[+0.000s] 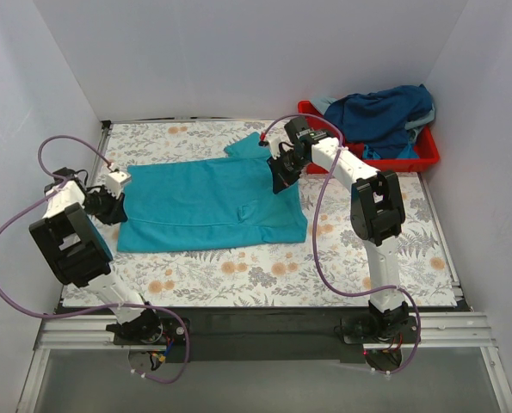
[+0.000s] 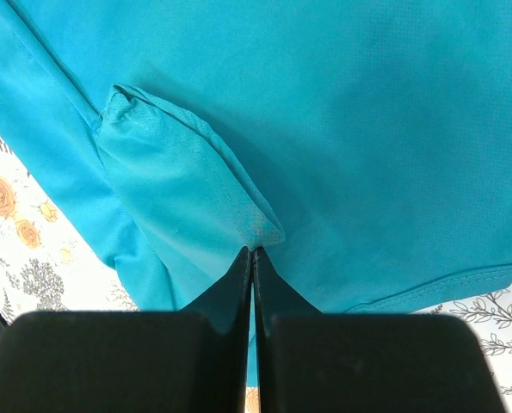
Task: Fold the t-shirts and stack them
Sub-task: Fold the tshirt
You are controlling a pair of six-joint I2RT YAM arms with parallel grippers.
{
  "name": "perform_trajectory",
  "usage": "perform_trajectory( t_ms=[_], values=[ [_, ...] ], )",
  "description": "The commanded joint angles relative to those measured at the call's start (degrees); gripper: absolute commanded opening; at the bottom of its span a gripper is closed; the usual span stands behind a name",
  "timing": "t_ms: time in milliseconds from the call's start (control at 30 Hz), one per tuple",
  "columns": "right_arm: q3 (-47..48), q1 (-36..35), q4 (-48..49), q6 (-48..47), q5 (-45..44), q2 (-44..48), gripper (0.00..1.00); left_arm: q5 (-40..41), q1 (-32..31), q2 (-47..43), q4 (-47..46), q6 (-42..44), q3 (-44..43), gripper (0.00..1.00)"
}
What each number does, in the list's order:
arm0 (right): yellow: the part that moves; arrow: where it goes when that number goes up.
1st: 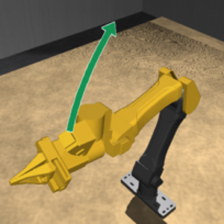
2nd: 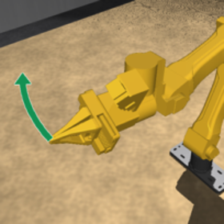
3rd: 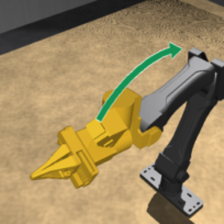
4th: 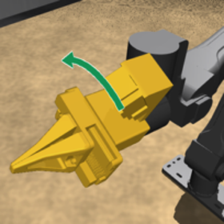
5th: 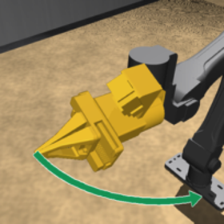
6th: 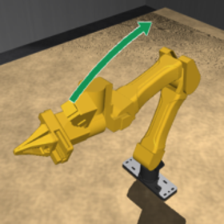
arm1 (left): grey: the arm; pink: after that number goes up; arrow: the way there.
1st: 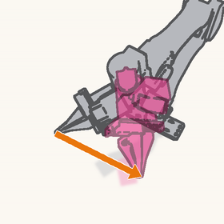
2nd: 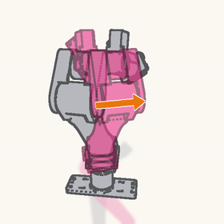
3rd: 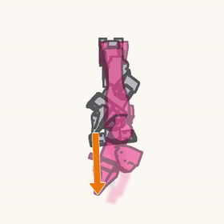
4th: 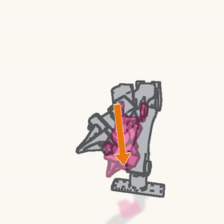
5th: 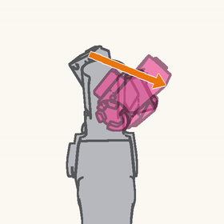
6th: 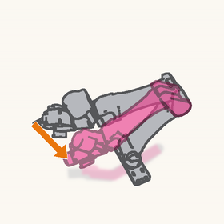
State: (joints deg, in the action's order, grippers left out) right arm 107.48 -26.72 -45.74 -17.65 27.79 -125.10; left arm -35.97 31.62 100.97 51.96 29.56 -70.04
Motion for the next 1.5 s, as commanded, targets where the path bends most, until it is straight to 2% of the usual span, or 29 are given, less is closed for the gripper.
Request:
perform_trajectory(
  t_ms=[0,500,1000,1467],
  values=[
    [3.1,0.2,1.6,1.1,0.8,2.4,0.01,-3.7,0.4,-4.7,-2.2,0.3,0.3,0.0],
    [4.9,0.6,3.4,1.4,1.2,3.0,0.01,-8.2,1.5,-6.9,-4.3,1.1,1.1,0.0],
    [6.9,0.9,4.5,1.3,-0.9,-0.1,0.01,-8.0,1.7,-6.3,-13.3,-2.6,4.6,0.0],
    [6.6,0.9,5.6,1.0,-3.1,-3.1,0.01,-5.5,1.6,-1.9,-19.3,-6.2,6.2,0.0]
  ],
)
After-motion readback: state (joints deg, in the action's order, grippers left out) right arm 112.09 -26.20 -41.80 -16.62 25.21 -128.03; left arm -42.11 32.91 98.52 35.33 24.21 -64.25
